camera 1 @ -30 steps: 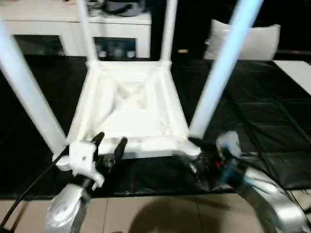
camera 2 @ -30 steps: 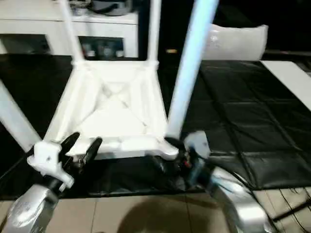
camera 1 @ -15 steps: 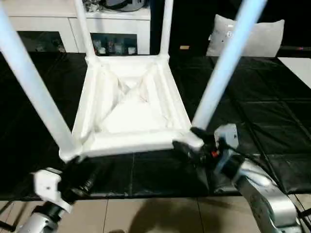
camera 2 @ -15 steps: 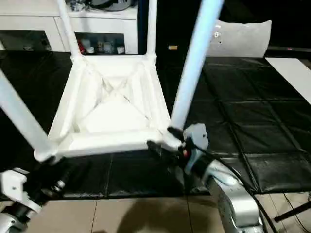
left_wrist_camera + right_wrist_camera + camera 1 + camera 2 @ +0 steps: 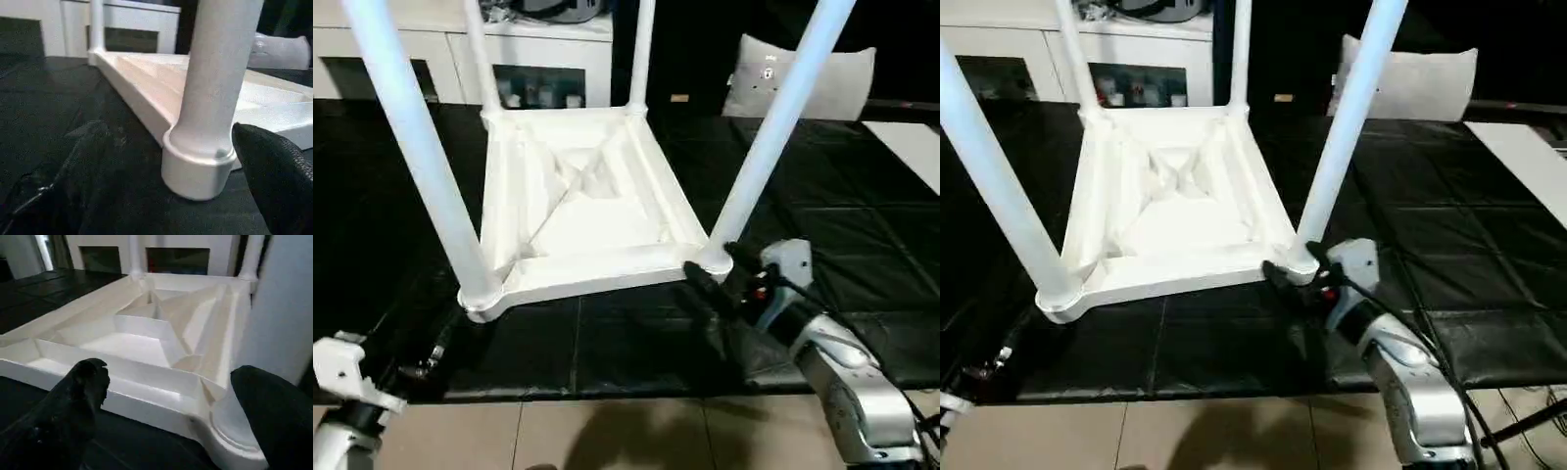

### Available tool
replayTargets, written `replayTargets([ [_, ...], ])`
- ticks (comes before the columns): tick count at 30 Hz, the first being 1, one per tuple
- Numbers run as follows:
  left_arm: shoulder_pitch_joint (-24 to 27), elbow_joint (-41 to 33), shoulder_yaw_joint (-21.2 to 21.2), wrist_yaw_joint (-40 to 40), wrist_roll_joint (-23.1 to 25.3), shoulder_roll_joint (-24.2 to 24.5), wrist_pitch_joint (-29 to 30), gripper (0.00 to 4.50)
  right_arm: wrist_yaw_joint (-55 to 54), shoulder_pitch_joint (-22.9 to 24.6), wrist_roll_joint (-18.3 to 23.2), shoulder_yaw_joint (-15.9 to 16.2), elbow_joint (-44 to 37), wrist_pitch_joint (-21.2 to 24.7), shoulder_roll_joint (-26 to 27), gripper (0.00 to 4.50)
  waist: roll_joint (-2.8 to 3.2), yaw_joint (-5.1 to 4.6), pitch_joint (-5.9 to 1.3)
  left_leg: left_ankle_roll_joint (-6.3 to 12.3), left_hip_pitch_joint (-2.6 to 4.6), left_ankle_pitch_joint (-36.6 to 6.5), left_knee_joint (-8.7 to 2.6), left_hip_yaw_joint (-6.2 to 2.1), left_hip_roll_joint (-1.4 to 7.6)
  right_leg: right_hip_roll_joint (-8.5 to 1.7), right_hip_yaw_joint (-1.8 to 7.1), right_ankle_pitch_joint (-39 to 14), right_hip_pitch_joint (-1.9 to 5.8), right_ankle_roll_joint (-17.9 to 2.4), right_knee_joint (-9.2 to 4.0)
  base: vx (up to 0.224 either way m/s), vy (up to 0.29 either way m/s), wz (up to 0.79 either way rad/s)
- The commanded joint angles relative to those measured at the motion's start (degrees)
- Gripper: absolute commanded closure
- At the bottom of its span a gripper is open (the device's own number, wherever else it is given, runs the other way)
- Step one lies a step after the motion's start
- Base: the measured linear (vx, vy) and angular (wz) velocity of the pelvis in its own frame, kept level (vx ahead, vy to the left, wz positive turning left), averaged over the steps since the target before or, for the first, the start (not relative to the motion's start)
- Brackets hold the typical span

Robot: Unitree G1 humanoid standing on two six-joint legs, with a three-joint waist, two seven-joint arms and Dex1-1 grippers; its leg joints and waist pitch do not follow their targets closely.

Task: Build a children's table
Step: Flip table

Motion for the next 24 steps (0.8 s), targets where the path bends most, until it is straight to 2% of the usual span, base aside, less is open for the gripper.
replayTargets([
  [1,-1.65,3.8,0.76,-0.86,0.25,1.07,-0.63,0.04,0.3,-0.59,-0.65,0.52,0.71,-0.42,0.14,0.0,0.85,0.12,-1.91,-1.67,0.82,-17.47,-5.65,-1.22,3.18,-3.6,2.63,-6.7,0.85,-8.33,-4.04,0.0,0.0,0.0],
  [3,-4.37,8.24,1.07,-1.0,0.81,2.34,-1.93,0.04,1.51,-0.37,-0.59,1.82,0.35,-0.67,0.1,0.0,0.91,0.27,-1.98,-1.48,0.91,-16.87,-5.58,-1.16,3.15,-3.67,2.65,-5.51,0.96,-8.67,-4.0,0.0,0.0,0.0],
  [6,-4.88,7.68,0.67,-0.74,0.99,2.56,-1.59,0.04,1.97,-0.15,-0.45,2.38,0.12,-0.53,0.07,0.0,0.93,0.47,-2.09,-1.28,1.0,-16.29,-5.53,-1.14,3.36,-3.84,2.66,-4.03,1.06,-9.3,-3.81,0.0,0.0,0.0],
  [7,-6.24,-0.31,-2.22,1.43,1.42,2.35,3.53,0.04,2.86,0.09,-0.2,3.47,0.01,-0.25,-0.11,0.0,0.98,0.59,-2.21,-1.52,1.06,-16.16,-5.57,-1.14,3.74,-3.98,2.64,-2.75,1.2,-10.05,-3.44,0.0,0.0,0.0],
  [8,-7.18,-5.92,-4.55,3.09,1.89,1.84,7.19,0.04,3.26,0.14,-0.15,4.03,0.11,-0.23,-0.15,0.0,1.36,0.96,-2.13,-1.81,1.2,-16.33,-5.64,-1.24,4.03,-4.03,2.53,-1.9,1.13,-11.11,-3.4,0.0,0.0,0.0],
  [9,-8.63,-12.38,-7.94,5.02,2.7,0.82,11.54,0.04,3.52,0.01,-0.54,4.58,0.53,-0.5,-0.02,0.0,1.46,1.15,-2.04,-1.76,1.34,-16.45,-5.56,-1.07,3.87,-3.89,2.49,-2.08,0.89,-11.41,-3.55,0.0,0.0,0.0],
  [10,-9.05,-13.26,-8.82,4.9,2.58,0.56,12.3,0.04,3.74,-0.09,-0.52,4.62,0.71,-0.51,0.05,0.0,1.35,1.42,-1.89,-1.86,1.31,-16.89,-5.55,-0.99,3.83,-3.9,2.54,-2.88,0.9,-11.85,-3.51,0.0,0.0,0.0],
  [11,-9.56,-14.14,-9.83,4.65,2.4,0.33,13.15,0.2,3.99,-0.23,-0.49,4.69,0.91,-0.49,0.15,0.0,1.06,1.55,-1.69,-1.93,1.14,-17.77,-5.7,-0.91,3.64,-3.88,2.59,-5.65,1.03,-11.41,-3.76,0.0,0.0,0.0],
  [12,-9.82,-14.52,-10.33,4.47,2.29,0.24,13.56,0.4,4.12,-0.3,-0.46,4.72,1.01,-0.45,0.21,0.0,1.48,1.64,-1.72,-2.26,1.04,-17.97,-5.75,-1.01,3.55,-3.97,2.61,-6.69,1.16,-10.99,-3.72,0.0,0.0,0.0],
  [13,-10.39,-15.17,-11.32,4.23,2.26,0.16,14.54,0.42,4.32,-0.44,-0.54,4.8,1.27,-0.61,0.25,0.0,1.03,1.48,-1.85,-2.5,1.06,-17.81,-5.64,-0.91,3.33,-3.78,2.65,-7.46,1.2,-9.99,-3.88,0.0,0.0,0.0],
  [14,-11.52,-15.49,-12.73,3.37,1.55,0.21,15.24,0.42,4.49,-0.58,-0.63,4.86,1.72,-0.94,0.34,0.0,1.07,1.38,-2.08,-2.43,0.95,-16.28,-5.5,-0.96,3.24,-3.78,2.73,-6.47,1.35,-9.58,-3.69,0.0,0.0,0.0],
  [17,-12.58,-15.43,-13.69,2.61,1.29,0.78,15.93,0.64,4.69,-0.59,-0.74,4.97,2.38,-1.48,0.28,0.0,1.37,1.11,-2.38,-1.85,0.78,-12.58,-5.05,-0.87,3.07,-3.57,2.64,-1.6,1.42,-10.11,-3.34,0.0,0.0,0.0],
  [18,-12.6,-15.64,-13.78,2.62,1.24,0.91,16.36,0.84,4.73,-0.59,-0.74,5.0,2.47,-1.55,0.26,0.0,1.36,1.05,-2.44,-1.74,0.75,-11.99,-4.97,-0.85,3.07,-3.56,2.62,-0.63,1.48,-10.27,-3.24,0.0,0.0,0.0],
  [20,-12.8,-16.36,-13.52,4.19,2.44,1.26,17.87,0.88,4.75,-0.59,-0.91,5.22,2.7,-1.73,0.14,0.0,1.16,0.98,-2.45,-1.08,0.7,-10.88,-4.83,-0.8,2.99,-3.41,2.49,1.2,1.58,-10.68,-3.12,0.0,0.0,0.0],
  [22,-13.43,-16.52,-13.28,6.47,4.36,1.63,19.31,0.97,4.76,-0.72,-0.98,5.4,2.96,-1.9,0.2,0.0,1.38,1.0,-2.37,-1.01,0.73,-11.32,-4.88,-0.83,3.04,-3.48,2.48,0.59,1.57,-10.87,-3.13,0.0,0.0,0.0],
  [23,-13.86,-16.55,-13.23,7.38,4.81,1.81,20.28,1.21,4.83,-0.82,-1.13,5.5,3.25,-2.1,0.35,0.0,1.39,0.9,-2.23,-1.1,0.82,-12.95,-5.01,-0.83,3.09,-3.4,2.48,-1.78,1.45,-10.75,-3.38,0.0,0.0,0.0],
  [24,-13.9,-16.64,-13.26,7.83,4.68,1.94,21.08,1.27,4.87,-0.84,-1.23,5.6,3.51,-2.27,0.35,0.0,1.43,0.88,-2.19,-1.28,0.87,-13.65,-5.07,-0.81,3.1,-3.44,2.5,-2.88,1.39,-10.71,-3.45,0.0,0.0,0.0],
])
